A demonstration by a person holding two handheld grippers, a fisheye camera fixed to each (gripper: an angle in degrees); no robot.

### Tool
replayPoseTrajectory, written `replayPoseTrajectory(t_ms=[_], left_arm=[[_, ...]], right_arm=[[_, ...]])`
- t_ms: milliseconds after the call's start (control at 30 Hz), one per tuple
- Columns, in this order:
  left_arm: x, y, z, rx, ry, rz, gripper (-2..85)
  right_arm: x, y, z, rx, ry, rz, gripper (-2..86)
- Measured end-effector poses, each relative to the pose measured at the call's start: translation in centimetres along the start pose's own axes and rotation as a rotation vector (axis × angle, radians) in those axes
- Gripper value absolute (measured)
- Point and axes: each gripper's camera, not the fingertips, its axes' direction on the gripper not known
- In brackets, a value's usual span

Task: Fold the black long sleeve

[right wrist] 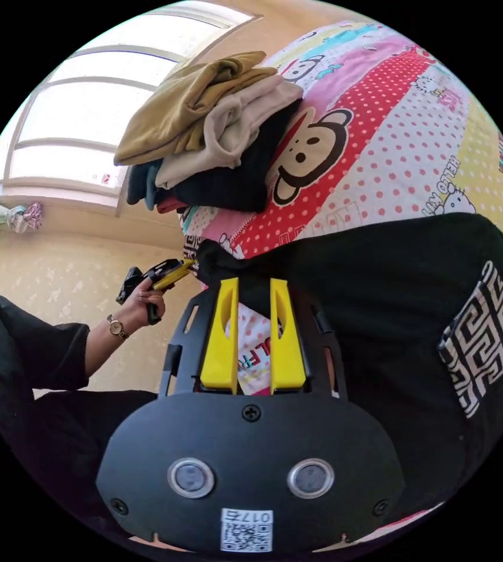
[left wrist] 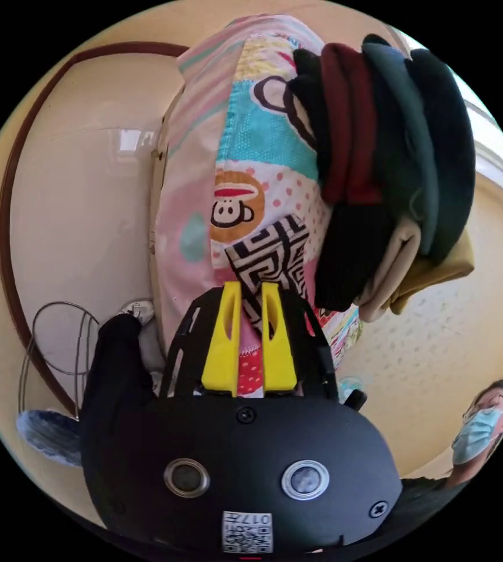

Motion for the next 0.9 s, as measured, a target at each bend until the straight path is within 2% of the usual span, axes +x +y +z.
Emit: replayPoseTrajectory(t_ms=[67,100,167,233,267,300,333,467,533,633,767,833,900], left_arm=[[0.9,0.8,-1.6,0.027,0.076,0.068,1.1],[2.0,1.5,-2.8,0.025,0.058,0.121,0.6],[4.0,2.6,-4.3,0.017,0.061,0.229,-0.2],[5.9,3.7,-5.7,0.045,0.075,0.315,-0.6],[7.3,4.4,-6.5,0.076,0.122,0.373,-0.7],[8.8,5.0,-7.0,0.103,0.157,0.426,-0.8],[9.6,5.3,-7.2,0.115,0.173,0.452,-0.8],[17.0,9.9,-6.3,0.115,0.347,0.721,-0.9],[20.6,13.3,-4.5,0.080,0.396,0.868,-0.9],[26.4,20.7,2.0,-0.076,0.455,1.119,-0.9],[30.6,33.3,15.4,-0.420,0.511,1.351,-0.7],[30.4,39.0,21.3,-0.537,0.460,1.404,-0.4],[28.1,46.0,29.6,-0.666,0.270,1.463,0.9]], right_arm=[[0.3,2.5,-4.5,0.123,0.198,0.109,7.9],[0.5,3.2,-5.7,0.154,0.267,0.146,7.8],[1.7,6.1,-9.9,0.275,0.549,0.284,7.1],[3.5,7.5,-11.1,0.302,0.683,0.337,6.2],[5.4,7.5,-10.3,0.246,0.724,0.336,5.5],[6.7,7.3,-9.5,0.185,0.729,0.341,5.1],[9.8,6.6,-7.1,-0.005,0.692,0.385,4.3],[10.5,6.0,-7.9,-0.006,0.628,0.387,2.3],[9.7,7.5,-9.8,0.082,0.568,0.395,1.5],[9.8,12.4,-13.1,0.222,0.408,0.524,1.0],[11.1,21.2,-16.2,0.355,0.219,0.702,0.8],[11.9,24.6,-17.3,0.359,0.240,0.774,0.9],[12.9,27.6,-18.4,0.366,0.249,0.837,1.1]])
